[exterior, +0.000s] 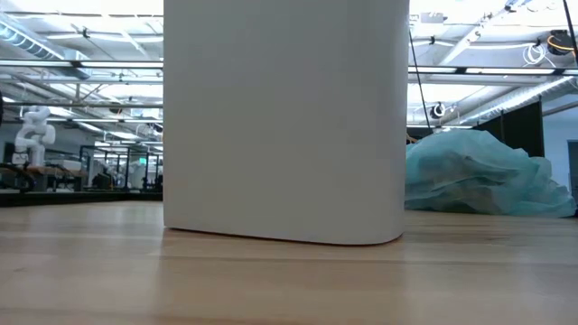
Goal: Place trash/remove bag and relplace
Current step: Insert the blue trash bag into the trash bin
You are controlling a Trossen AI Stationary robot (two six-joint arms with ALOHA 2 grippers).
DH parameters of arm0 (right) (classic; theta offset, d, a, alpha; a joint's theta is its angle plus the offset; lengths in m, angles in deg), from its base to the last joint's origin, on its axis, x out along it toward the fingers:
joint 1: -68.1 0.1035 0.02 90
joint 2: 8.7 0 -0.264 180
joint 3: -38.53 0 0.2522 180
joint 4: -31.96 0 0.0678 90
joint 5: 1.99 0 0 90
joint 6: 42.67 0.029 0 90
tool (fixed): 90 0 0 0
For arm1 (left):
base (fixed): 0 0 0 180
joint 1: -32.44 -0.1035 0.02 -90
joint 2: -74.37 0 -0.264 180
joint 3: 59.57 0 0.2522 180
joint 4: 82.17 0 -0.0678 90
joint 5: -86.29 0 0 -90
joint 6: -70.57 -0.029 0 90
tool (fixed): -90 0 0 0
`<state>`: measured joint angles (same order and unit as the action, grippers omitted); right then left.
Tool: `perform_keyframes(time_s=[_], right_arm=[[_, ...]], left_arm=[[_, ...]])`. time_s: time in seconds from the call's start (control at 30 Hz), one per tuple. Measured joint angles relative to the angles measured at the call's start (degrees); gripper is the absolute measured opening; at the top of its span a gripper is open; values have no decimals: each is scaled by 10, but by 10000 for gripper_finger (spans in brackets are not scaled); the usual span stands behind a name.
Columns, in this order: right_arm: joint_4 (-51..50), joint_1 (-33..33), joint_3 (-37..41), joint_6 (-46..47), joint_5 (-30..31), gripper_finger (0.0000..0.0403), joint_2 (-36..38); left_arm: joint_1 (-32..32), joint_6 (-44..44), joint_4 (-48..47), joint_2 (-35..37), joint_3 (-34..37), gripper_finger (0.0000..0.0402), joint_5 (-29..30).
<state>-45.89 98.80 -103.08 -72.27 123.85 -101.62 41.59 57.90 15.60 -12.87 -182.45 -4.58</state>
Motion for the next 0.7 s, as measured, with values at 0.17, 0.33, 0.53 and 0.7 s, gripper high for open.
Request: perform_keyframes(time_s=[0.17,0.33,0.53,0.7], right_arm=[[26,-51,0,-58,-13,0,-7],[63,-105,0,-145,-58,0,-20],[114,-149,0,-258,-59,0,-24],[129,-162,0,-293,-62,0,-24]], left_arm=[[6,49,-16,23,0,0,12],[26,38,-16,22,0,0,14],[46,50,-20,27,0,0,19],[63,78,-43,34,0,0,79]])
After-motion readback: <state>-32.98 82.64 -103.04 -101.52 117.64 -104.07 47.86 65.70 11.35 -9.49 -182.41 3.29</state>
